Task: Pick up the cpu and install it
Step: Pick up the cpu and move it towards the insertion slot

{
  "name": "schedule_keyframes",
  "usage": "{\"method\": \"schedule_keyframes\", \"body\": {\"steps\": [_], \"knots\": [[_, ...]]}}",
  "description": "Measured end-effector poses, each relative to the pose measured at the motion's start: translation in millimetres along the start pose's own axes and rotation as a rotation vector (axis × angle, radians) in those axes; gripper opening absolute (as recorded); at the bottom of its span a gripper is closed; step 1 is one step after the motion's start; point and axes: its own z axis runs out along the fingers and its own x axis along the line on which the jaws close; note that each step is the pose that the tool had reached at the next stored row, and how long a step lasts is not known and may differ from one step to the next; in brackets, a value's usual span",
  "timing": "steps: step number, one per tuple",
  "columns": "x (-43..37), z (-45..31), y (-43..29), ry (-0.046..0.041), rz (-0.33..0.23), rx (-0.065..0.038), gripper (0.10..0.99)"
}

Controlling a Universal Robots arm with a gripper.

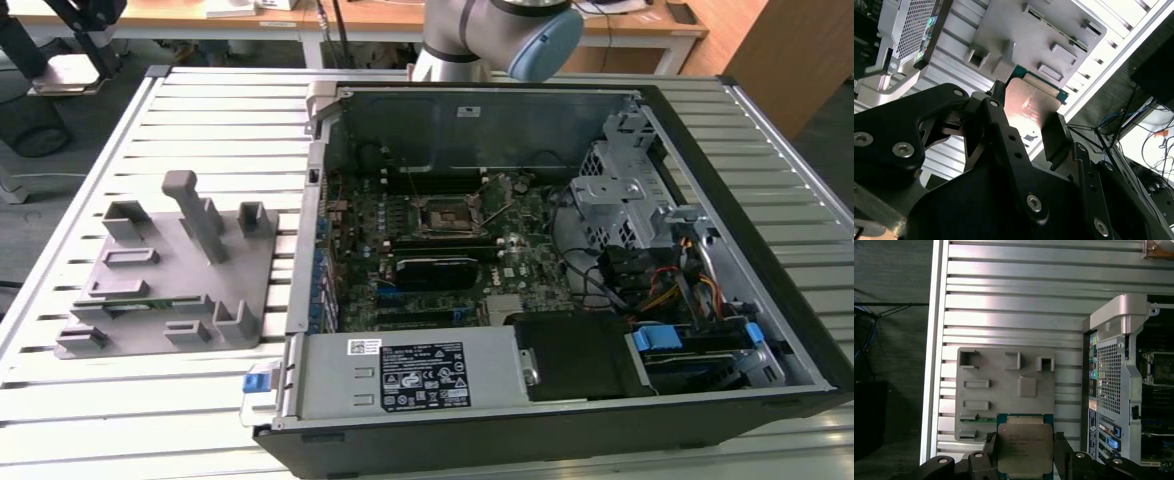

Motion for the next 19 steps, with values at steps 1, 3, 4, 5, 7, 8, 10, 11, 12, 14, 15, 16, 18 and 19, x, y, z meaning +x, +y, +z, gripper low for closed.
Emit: {"method": "schedule_keyframes", "body": {"steps": [1, 3, 4, 5, 7, 8, 10, 11, 12, 14, 15, 16, 18, 19], "knots": [[-0.5, 0.0, 0.0, 0.0001, 0.0, 0.0, 0.537], [-1.3, 0.1, 0.0, 0.0001, 0.0, 0.0, 0.537], [-1.7, 0.2, -0.1, 0.0, 0.0, 0.0, 0.537], [-2.2, 0.2, -0.1, 0.0001, 0.0, 0.0, 0.537], [-3.0, 0.4, -0.1, -0.0001, 0.0, 0.0, 0.537], [-3.4, 0.4, -0.1, 0.0, 0.0, 0.0, 0.537], [-4.2, 0.5, -0.1, 0.0001, 0.0, 0.0, 0.537], [-4.7, 0.5, -0.2, 0.0001, 0.0, 0.0, 0.537], [-5.3, 0.6, -0.2, 0.0001, 0.0, 0.0, 0.537], [-6.5, 0.8, -0.2, 0.0, 0.0, 0.0, 0.537], [-7.1, 0.8, -0.3, 0.0001, 0.0, 0.0, 0.537], [-7.7, 0.9, -0.3, 0.0001, 0.0, 0.0, 0.537], [-8.8, 1.0, -0.3, 0.0, 0.0, 0.0, 0.537], [-9.5, 1.0, -0.3, 0.0002, 0.0, 0.0, 0.537]]}}
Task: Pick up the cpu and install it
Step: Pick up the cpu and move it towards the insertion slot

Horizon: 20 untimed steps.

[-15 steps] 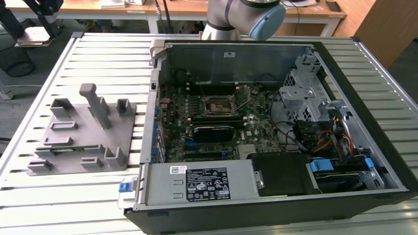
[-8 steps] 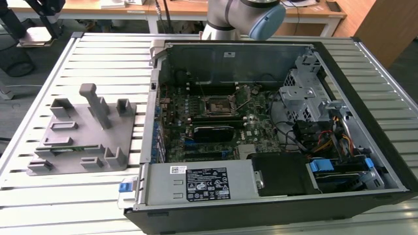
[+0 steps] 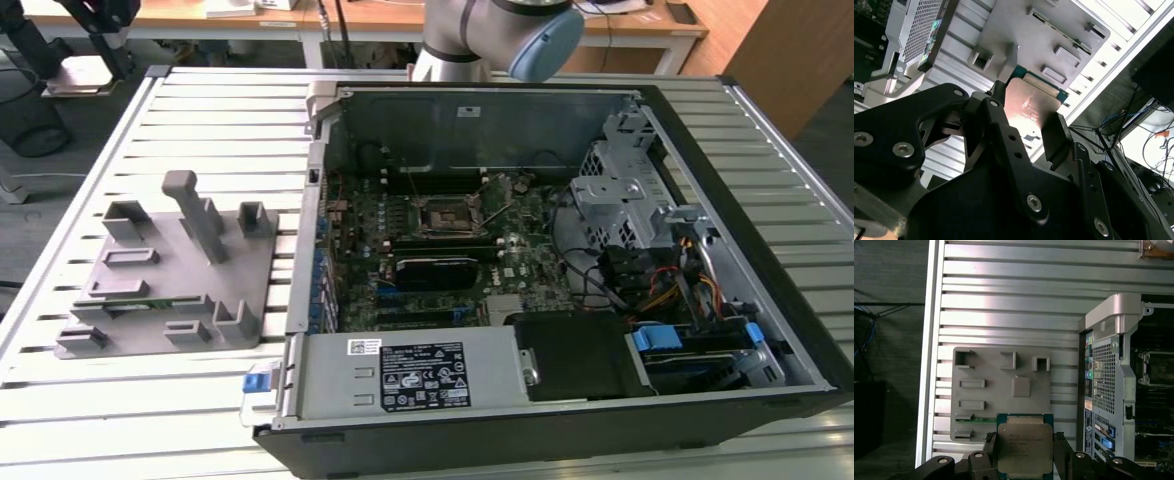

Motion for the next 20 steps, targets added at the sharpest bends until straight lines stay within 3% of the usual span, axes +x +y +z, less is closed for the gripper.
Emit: {"method": "schedule_keyframes", "body": {"steps": [20], "knots": [[-16.7, 0.6, -0.5, 0.0, 0.0, 0.0, 0.537]]}}
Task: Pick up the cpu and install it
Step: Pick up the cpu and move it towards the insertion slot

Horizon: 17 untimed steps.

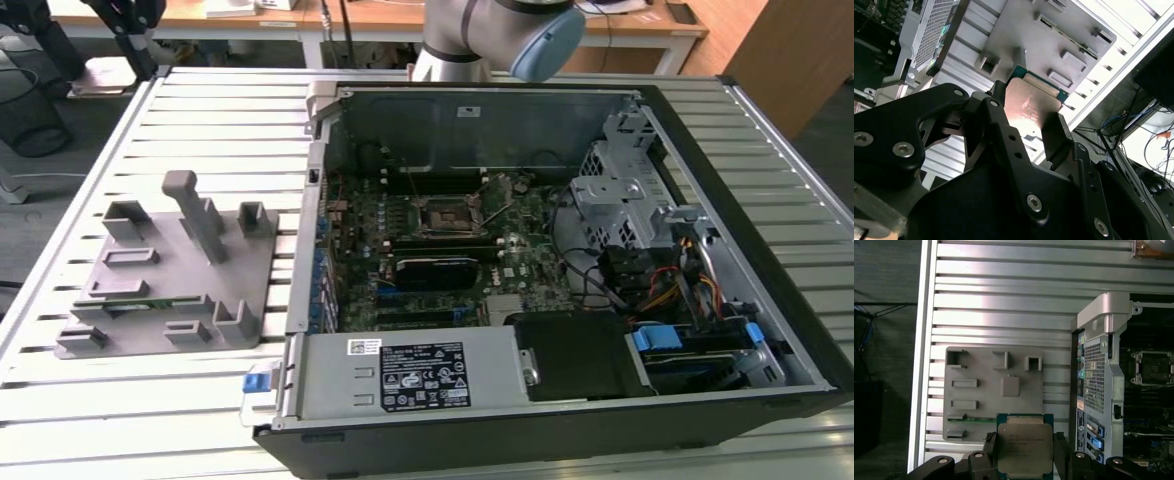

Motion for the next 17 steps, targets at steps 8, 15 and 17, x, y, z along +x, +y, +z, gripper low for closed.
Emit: {"method": "schedule_keyframes", "body": {"steps": [8, 15, 17], "knots": [[-5.3, 0.3, -0.2, -0.0001, 0.0, 0.0, 0.537], [-10.6, 0.4, -0.3, -0.0001, 0.0, 0.0, 0.537], [-12.3, 0.5, -0.4, -0.0001, 0.0, 0.0, 0.537]]}}
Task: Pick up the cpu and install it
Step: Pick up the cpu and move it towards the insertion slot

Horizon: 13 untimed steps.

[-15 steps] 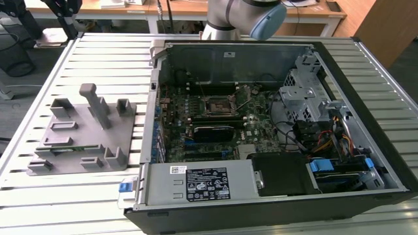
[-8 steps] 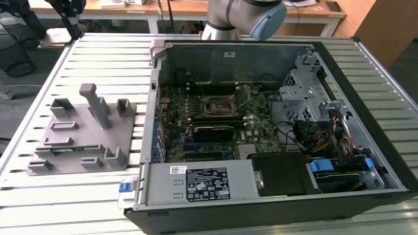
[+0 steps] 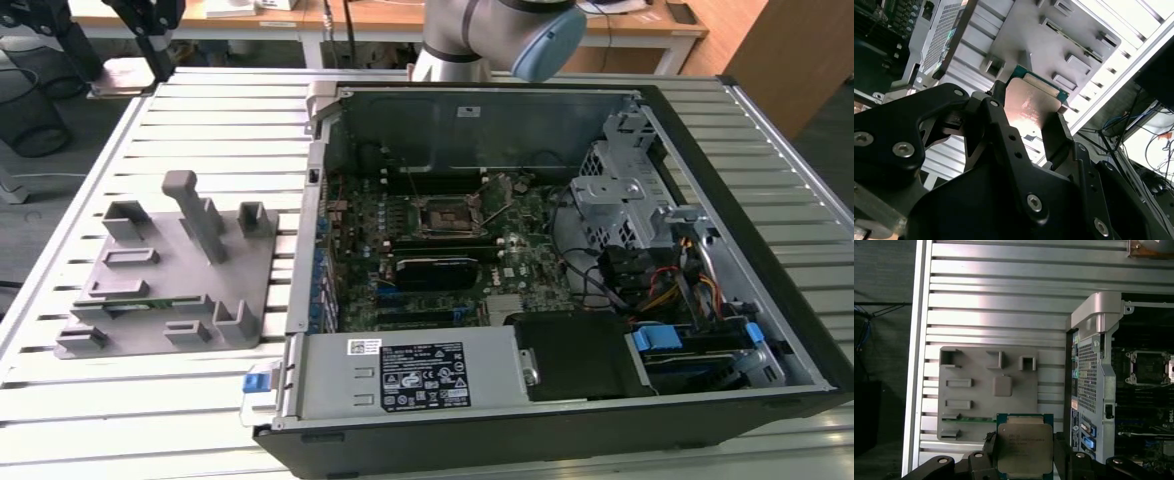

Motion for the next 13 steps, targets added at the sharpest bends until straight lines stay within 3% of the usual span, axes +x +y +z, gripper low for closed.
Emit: {"method": "schedule_keyframes", "body": {"steps": [13], "knots": [[-11.3, 0.2, -0.3, 0.0001, 0.0, 0.0, 0.537]]}}
